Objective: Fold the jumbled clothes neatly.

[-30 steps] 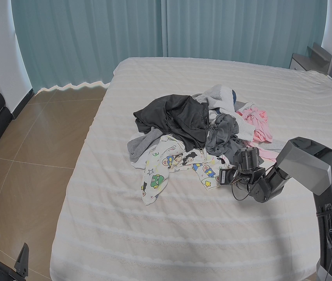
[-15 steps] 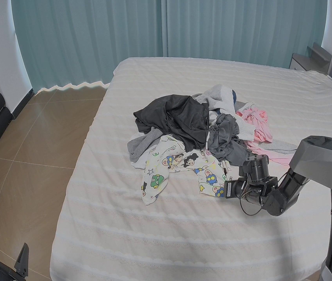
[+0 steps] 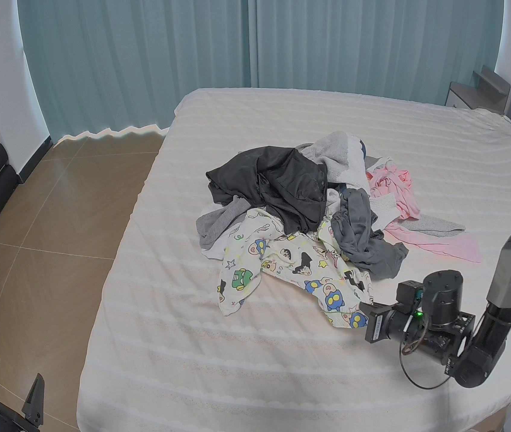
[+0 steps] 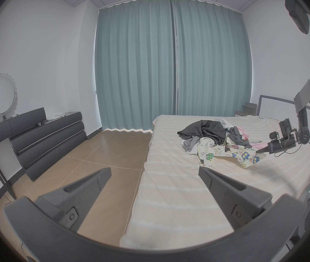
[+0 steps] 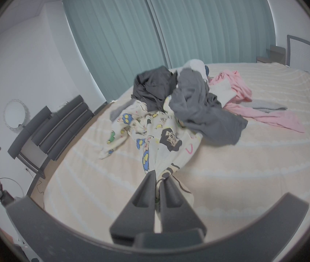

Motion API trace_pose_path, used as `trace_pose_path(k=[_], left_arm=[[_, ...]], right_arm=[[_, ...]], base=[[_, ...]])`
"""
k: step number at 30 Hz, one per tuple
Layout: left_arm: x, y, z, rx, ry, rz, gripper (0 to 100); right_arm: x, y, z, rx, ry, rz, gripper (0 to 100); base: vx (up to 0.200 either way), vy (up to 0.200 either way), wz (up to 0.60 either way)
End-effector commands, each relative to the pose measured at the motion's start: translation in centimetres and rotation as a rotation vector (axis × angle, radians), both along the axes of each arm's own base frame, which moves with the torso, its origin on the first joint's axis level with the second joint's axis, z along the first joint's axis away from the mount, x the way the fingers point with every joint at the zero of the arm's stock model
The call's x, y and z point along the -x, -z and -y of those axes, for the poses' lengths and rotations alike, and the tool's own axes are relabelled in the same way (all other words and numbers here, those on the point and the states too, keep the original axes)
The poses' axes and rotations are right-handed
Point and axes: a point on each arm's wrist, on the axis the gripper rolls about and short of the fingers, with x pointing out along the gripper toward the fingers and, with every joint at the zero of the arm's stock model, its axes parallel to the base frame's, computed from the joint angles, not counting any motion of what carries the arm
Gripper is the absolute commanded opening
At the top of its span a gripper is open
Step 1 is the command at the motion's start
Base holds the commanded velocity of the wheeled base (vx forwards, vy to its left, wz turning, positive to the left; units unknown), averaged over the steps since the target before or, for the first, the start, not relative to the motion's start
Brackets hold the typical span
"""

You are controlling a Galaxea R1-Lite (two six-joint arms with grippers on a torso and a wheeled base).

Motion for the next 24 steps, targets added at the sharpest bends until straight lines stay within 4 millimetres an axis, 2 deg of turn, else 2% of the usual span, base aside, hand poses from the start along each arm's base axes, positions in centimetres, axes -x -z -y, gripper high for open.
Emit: trace_pose_path(k=[1,6,11,19,24], left_arm=[[-0.1,0.5,0.0,0.004,0.000,-0.019,100],[-0.1,0.5,0.0,0.004,0.000,-0.019,100],[-0.1,0.5,0.0,0.002,0.000,-0.019,100],[-0.2,0.4,-0.1,0.001,0.023,-0.036,100],[-0.1,0.4,0.0,-0.037,0.051,-0.007,100]], right_arm=[[4.2,-3.1,1.1,-0.058,-0.040,0.101,0],[6.6,-5.1,2.4,-0.097,-0.053,0.170,0],[8.5,-7.1,2.5,-0.154,-0.104,0.253,0],[10.7,-10.2,2.7,-0.242,-0.169,0.394,0],[11.3,-11.0,2.3,-0.273,-0.201,0.426,0]], base=[[0.000,0.000,0.00],[0.000,0.000,0.00],[0.000,0.000,0.00],[0.000,0.000,0.00],[0.000,0.000,0.00]])
